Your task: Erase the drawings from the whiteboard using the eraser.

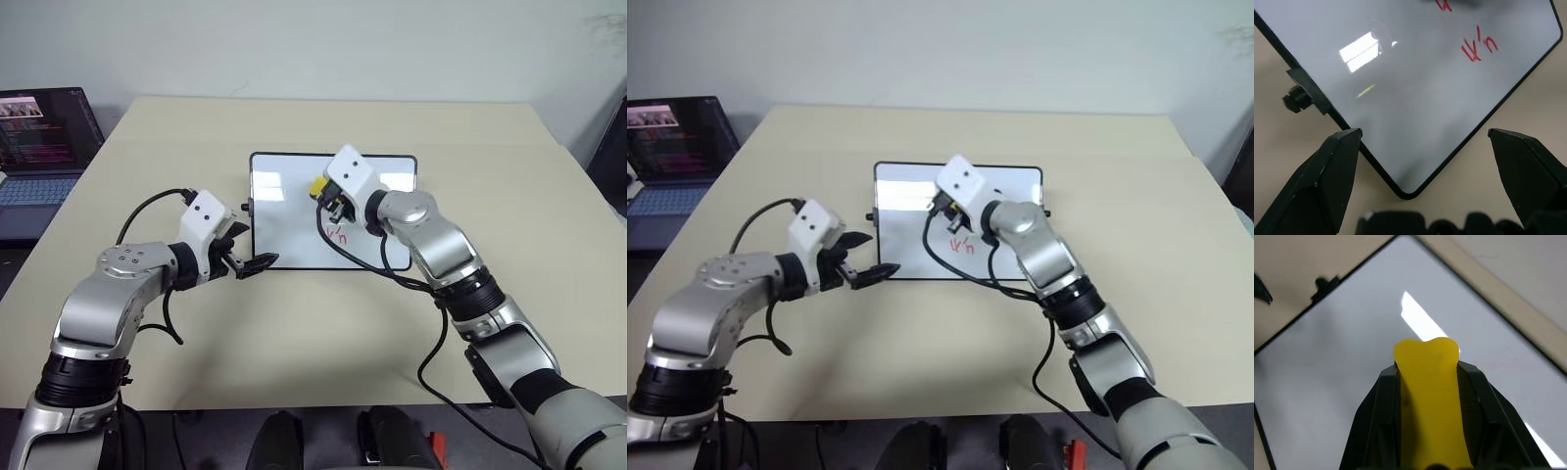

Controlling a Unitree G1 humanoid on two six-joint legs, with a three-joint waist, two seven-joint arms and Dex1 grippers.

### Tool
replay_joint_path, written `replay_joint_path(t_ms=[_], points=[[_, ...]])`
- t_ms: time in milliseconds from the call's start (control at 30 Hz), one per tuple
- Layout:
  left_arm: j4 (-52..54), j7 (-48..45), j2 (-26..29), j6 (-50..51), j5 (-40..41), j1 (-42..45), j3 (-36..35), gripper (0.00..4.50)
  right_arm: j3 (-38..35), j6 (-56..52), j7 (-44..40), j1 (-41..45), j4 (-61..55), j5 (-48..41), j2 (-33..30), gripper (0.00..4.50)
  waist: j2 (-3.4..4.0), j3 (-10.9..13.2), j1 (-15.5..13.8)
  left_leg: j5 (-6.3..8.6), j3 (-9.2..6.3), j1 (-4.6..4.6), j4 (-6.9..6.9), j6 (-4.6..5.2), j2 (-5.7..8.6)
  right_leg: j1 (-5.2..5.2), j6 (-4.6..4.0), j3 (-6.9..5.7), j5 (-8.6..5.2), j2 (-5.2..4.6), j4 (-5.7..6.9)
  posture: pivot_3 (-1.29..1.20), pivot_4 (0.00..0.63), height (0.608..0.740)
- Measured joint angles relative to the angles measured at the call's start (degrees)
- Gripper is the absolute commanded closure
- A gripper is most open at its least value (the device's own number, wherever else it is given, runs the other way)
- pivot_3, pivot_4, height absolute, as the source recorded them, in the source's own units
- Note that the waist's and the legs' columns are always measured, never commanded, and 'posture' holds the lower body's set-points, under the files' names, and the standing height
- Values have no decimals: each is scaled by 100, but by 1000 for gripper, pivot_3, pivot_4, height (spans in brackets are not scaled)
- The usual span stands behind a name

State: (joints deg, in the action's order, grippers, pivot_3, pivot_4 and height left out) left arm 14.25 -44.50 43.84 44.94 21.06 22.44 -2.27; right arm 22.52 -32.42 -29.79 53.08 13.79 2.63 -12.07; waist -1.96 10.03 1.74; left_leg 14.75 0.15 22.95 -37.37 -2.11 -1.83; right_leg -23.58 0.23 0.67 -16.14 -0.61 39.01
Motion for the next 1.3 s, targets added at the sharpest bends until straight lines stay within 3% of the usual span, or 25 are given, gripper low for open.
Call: replay_joint_path(t_ms=[267, 600, 900, 1300], points=[[-28, -1, -2, -60, -20, 12, 85, 0, 202, 215, -403, -90, 60, 276, -109, 3289, -3, -2, 3, -1, -4, -15, -5, 1, 0, 6, 0, -3, 1, -1, 20, 0, 150, 740], [-31, -2, -32, -120, -18, 13, 203, 0, -191, 400, -103, 236, 511, 367, -165, 3290, -3, -2, 4, -1, -6, -14, -50, 1, 3, 9, 1, -1, 1, -2, 57, 0, 150, 740], [-32, -2, -41, -139, -13, 13, 206, 0, 212, 449, -502, -103, 254, 607, -202, 3290, -4, -3, 9, -1, -2, -38, -51, 2, 4, 21, 1, 6, 1, 0, 76, 0, 150, 740], [-32, 3, -92, -137, -8, 16, 293, 0, -343, 824, 463, 323, 776, 807, -19, 3297, -3, -2, 10, -4, -2, -24, -49, 3, 1, 10, 1, 6, 0, 4, 70, 0, 150, 740]])
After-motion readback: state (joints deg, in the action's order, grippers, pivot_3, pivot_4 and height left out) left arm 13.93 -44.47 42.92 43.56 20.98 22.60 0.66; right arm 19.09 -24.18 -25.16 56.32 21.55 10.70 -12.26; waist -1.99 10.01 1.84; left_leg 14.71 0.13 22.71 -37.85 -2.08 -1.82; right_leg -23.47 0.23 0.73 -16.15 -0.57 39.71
